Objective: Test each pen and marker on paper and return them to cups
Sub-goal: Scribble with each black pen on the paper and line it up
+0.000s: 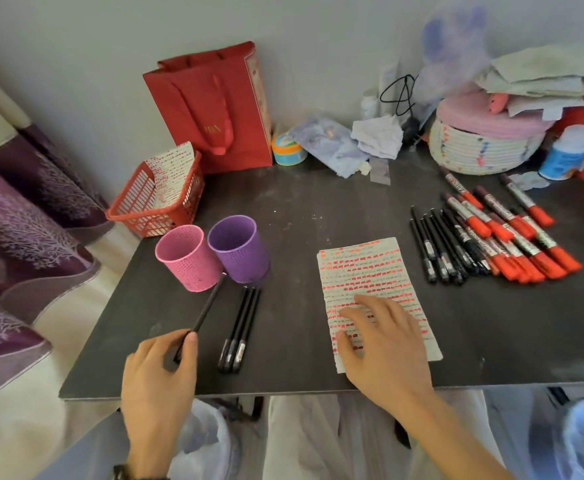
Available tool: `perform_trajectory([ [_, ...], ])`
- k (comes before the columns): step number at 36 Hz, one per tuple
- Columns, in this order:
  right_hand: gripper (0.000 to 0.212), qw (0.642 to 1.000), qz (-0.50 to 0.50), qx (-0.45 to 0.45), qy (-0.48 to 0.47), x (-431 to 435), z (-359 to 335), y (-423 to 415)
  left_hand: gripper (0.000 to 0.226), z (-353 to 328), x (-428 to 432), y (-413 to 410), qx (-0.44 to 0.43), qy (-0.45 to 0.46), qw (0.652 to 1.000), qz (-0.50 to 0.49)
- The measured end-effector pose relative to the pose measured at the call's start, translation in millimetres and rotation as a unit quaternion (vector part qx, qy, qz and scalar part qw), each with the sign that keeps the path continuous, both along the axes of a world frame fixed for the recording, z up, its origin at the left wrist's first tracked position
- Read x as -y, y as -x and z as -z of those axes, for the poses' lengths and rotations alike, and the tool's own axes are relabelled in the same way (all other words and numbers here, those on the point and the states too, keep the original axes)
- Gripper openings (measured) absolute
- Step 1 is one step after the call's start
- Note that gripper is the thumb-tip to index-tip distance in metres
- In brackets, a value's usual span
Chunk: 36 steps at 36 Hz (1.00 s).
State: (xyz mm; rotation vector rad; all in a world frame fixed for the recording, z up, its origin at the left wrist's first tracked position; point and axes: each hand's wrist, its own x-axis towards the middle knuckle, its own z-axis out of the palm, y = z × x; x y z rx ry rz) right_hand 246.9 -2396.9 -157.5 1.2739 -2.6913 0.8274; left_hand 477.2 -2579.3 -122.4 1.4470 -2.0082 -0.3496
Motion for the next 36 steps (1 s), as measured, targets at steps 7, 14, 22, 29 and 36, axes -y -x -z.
perform_trajectory([
  [7, 0.049, 0.998, -0.012, -0.016, -0.053, -0.2, 1.1, 0.0, 0.022, 17.9, 0.3, -3.4, 0.118, 0.025, 0.992, -0.041],
  [14, 0.06, 0.994, -0.033, -0.005, -0.105, 1.3, -0.7, -0.1, 0.029, 18.7, -10.6, 12.2, 0.085, 0.002, 0.996, -0.041],
  [22, 0.065, 0.993, -0.037, 0.003, -0.115, 0.9, -4.3, -0.5, 0.032, 0.9, -42.8, 46.8, -0.011, 0.064, 0.994, 0.091],
  [29, 0.058, 0.995, -0.033, 0.02, -0.094, 0.6, -5.5, -1.5, 0.042, 12.9, -56.4, 114.1, 0.031, 0.05, 0.947, 0.317],
  [36, 0.054, 0.997, -0.024, 0.015, -0.074, 2.2, -6.5, -1.8, 0.056, 32.4, -50.8, 134.3, 0.161, 0.007, 0.924, 0.346],
])
